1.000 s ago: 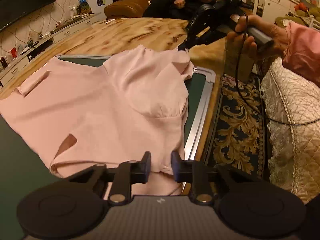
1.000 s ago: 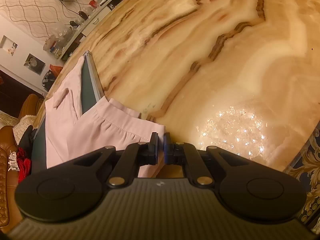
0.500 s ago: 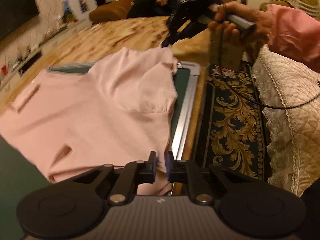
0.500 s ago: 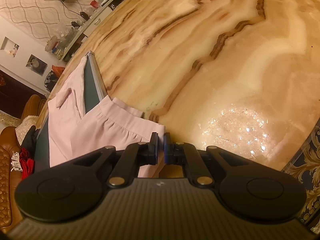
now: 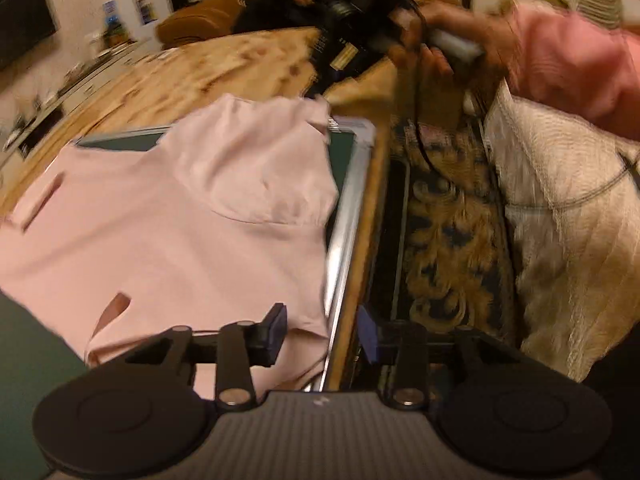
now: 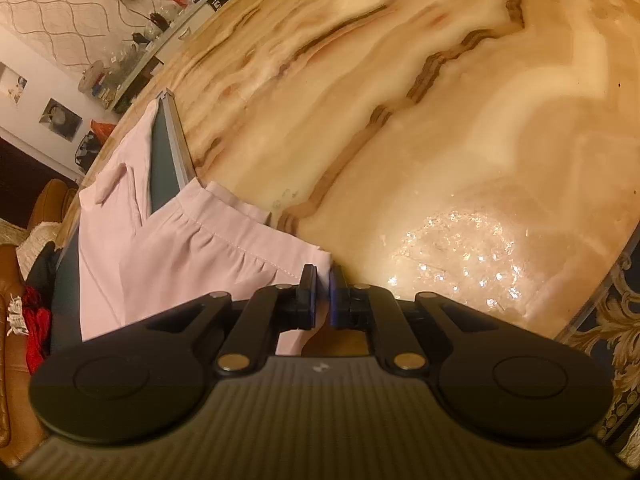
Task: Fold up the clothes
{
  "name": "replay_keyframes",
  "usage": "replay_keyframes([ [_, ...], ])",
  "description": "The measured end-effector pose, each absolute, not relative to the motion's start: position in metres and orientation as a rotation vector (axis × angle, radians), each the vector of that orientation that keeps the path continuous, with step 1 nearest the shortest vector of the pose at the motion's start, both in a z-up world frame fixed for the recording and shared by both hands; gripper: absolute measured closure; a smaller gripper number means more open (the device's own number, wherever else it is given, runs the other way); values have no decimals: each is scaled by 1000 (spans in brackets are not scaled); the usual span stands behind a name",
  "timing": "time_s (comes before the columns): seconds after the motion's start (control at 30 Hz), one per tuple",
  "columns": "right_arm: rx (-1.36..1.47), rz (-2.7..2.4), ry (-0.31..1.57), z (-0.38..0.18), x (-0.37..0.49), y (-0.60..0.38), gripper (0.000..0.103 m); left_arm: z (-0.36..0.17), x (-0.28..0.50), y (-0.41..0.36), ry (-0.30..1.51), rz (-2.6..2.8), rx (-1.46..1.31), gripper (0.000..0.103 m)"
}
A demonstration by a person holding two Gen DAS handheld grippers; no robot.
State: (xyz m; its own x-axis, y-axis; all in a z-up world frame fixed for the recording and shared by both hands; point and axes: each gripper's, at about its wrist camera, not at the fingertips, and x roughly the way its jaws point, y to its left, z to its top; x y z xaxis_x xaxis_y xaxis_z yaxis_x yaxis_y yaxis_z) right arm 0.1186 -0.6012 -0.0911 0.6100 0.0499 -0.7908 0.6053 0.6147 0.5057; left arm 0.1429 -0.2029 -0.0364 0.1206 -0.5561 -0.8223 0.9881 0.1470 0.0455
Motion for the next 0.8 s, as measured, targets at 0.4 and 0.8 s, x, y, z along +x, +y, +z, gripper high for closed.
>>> replay_keyframes([
  [0.4,807,-447,873,-85,121,-600,72,-57,172,-221,894,-1081,498,54],
  [0.8,737,-299,819,-55,152,-577,71,-39,181,-219,831,-1051,421,40],
])
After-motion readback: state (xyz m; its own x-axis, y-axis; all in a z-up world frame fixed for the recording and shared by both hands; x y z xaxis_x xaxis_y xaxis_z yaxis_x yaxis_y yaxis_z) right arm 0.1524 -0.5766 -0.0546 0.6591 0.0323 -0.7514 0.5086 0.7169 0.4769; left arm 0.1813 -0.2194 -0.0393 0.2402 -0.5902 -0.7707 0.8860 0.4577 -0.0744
